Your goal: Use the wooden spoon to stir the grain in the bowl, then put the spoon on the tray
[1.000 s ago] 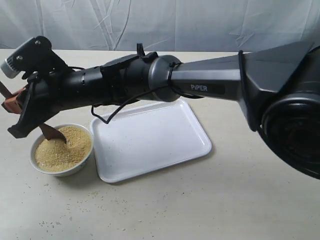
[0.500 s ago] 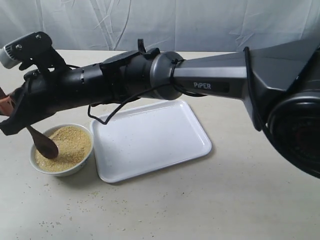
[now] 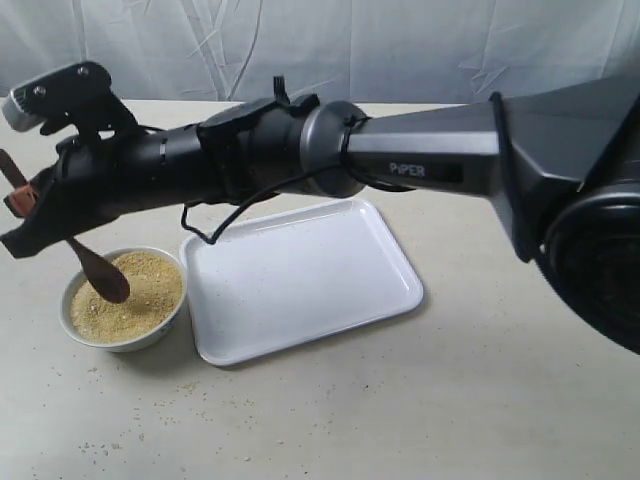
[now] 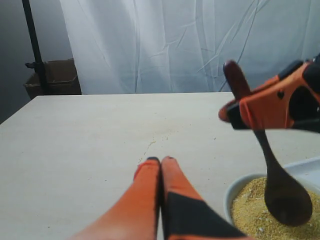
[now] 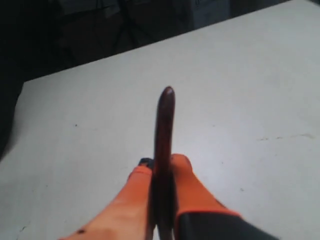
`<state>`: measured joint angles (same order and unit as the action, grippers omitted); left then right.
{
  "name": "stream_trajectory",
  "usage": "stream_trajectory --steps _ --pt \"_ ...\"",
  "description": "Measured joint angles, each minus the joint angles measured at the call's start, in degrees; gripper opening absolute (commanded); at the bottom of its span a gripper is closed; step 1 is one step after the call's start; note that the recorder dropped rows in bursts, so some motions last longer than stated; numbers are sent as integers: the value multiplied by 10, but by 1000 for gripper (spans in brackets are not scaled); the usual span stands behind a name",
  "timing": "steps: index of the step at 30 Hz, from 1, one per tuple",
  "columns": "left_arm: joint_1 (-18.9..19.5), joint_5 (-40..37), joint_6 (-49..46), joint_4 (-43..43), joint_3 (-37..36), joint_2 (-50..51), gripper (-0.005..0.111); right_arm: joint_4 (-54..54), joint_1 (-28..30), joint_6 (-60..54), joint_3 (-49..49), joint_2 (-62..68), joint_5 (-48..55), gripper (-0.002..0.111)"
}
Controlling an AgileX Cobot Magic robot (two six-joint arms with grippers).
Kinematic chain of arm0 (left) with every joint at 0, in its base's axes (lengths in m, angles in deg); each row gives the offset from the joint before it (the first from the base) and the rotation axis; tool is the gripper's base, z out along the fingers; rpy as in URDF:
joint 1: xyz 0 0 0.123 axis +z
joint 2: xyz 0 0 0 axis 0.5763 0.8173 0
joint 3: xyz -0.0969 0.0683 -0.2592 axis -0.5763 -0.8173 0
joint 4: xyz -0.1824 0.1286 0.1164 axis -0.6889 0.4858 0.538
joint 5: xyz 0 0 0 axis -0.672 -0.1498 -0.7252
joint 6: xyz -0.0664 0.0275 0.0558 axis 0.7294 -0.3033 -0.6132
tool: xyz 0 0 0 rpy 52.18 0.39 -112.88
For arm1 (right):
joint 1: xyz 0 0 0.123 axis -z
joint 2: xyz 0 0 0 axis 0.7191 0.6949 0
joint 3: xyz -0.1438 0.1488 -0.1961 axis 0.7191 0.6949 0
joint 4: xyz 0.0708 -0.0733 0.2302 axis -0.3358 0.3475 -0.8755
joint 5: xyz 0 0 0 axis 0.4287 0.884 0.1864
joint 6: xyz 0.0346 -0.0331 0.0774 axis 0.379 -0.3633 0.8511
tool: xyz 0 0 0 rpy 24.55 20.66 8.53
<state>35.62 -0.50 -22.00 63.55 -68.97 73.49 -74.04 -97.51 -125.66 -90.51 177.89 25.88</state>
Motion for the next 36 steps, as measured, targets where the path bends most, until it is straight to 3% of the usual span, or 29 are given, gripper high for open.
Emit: stream_trajectory --steps 5,14,23,36 --pt "0 0 0 0 0 0 0 -23 3 13 0 -29 -89 -1" --pt "0 0 0 0 0 0 0 -28 32 36 0 22 -93 -1" --pt "0 0 0 0 0 0 0 -34 33 43 0 55 -14 -1" --pt "0 0 0 0 0 0 0 -31 33 46 0 -3 10 -1"
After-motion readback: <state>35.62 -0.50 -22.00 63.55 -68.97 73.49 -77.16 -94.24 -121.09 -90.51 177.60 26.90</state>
